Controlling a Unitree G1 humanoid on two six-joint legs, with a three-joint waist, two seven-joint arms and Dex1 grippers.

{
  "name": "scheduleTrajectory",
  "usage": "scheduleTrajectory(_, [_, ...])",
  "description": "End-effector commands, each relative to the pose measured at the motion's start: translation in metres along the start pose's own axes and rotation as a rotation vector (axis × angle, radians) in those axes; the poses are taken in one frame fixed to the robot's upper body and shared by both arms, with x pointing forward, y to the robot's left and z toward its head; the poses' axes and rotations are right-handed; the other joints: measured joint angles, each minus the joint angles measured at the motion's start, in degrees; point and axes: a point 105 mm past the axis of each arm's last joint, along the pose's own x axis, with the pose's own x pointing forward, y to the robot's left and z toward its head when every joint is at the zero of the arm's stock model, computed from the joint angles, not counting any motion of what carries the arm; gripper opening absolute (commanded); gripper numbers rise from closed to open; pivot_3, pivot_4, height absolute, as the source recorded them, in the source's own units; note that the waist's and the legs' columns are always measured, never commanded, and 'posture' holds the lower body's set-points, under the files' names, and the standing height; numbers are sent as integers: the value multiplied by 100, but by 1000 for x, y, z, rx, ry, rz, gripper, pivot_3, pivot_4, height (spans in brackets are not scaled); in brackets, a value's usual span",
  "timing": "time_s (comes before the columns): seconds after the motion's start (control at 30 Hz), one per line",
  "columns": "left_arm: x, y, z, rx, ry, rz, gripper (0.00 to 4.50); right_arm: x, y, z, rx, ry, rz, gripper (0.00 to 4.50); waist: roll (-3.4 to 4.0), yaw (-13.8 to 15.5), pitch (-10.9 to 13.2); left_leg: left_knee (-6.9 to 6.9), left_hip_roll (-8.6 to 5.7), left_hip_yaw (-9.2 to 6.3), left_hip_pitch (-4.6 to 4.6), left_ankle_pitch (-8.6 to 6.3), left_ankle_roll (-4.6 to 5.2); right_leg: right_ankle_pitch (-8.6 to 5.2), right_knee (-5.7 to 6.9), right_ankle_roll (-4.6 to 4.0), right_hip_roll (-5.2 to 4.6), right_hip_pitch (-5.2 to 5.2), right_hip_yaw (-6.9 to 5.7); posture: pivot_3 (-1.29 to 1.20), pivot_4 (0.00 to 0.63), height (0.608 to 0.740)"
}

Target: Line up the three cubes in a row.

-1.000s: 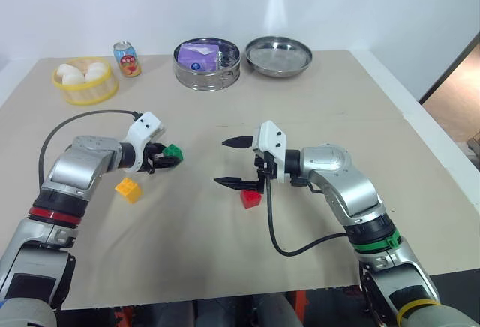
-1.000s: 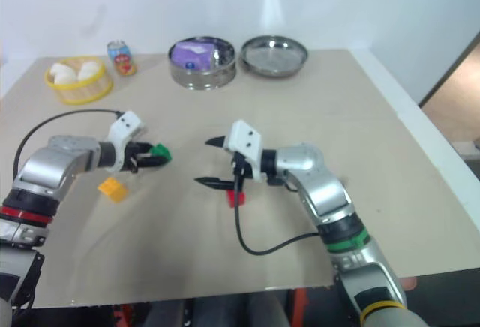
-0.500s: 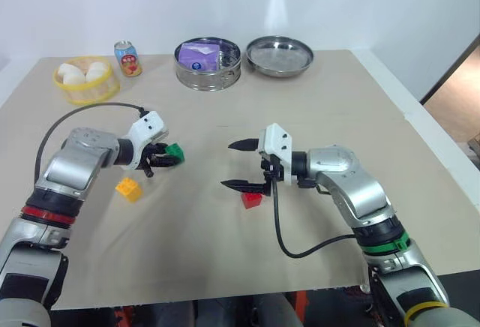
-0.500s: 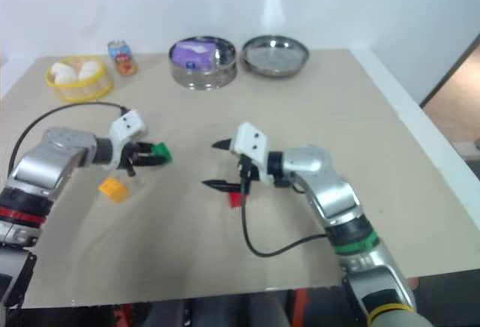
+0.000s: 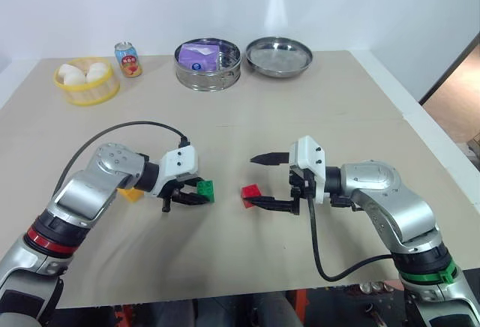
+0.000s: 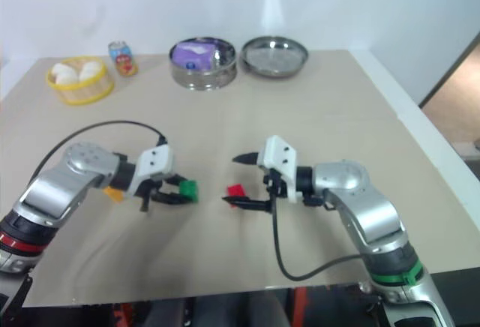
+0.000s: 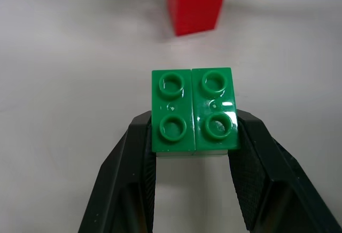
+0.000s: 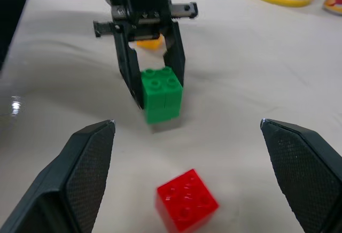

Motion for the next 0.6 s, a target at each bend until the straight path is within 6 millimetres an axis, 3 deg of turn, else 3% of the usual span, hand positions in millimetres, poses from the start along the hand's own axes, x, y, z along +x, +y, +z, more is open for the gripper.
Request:
scheduleTrajectory(0.03, [-3,-9,2,19,37,-9,1335,-9,2,12,-40,-36,-2,4500,0,0,0,0,0,0,0,0,0,0,0,0,0,0,0,0,150,740])
scheduleTrajectory(0.37, [0,-22,-3,0,52,-29,1335,-9,1,11,-46,-42,5,4500,0,0,0,2,0,0,0,0,0,0,0,0,0,0,1,0,150,740])
scheduleTrajectory(0.6, [4,-7,2,58,34,-19,1335,-5,-1,13,-52,-43,7,4500,0,2,0,9,0,0,-1,0,0,-4,0,-8,0,2,1,0,150,740])
